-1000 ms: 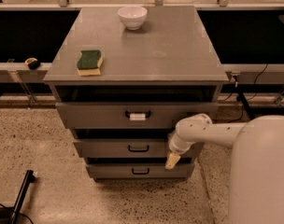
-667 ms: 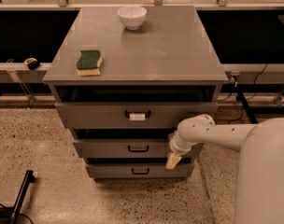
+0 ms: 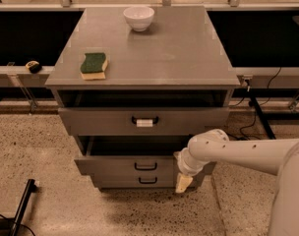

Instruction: Open middle drawer

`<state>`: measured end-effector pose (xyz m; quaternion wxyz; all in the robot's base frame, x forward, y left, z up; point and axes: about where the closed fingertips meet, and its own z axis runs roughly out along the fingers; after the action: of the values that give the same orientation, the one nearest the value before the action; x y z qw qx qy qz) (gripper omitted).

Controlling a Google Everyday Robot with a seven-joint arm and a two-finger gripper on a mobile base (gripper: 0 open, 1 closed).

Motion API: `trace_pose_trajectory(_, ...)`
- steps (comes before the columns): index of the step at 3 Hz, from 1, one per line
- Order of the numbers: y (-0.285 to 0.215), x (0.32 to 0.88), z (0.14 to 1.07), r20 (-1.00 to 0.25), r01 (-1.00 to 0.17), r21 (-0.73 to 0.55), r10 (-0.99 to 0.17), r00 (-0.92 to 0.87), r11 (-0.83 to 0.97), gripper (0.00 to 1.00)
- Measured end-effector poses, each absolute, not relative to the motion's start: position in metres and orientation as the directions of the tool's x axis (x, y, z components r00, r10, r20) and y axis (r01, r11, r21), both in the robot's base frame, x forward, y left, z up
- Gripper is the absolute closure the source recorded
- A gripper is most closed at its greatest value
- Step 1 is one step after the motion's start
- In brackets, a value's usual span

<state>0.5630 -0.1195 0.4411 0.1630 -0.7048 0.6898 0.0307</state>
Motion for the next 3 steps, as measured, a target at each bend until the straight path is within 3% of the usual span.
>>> trace_pose_trajectory(1, -0.119, 0.511, 0.458, -0.283, -0.985, -0.162, -0.953, 0.11, -0.066, 0.16)
trace_pose_trajectory(3, -0.124, 0.471, 0.494, -0.286, -0.979, -0.173, -0.946, 0.152, -0.105, 0.16)
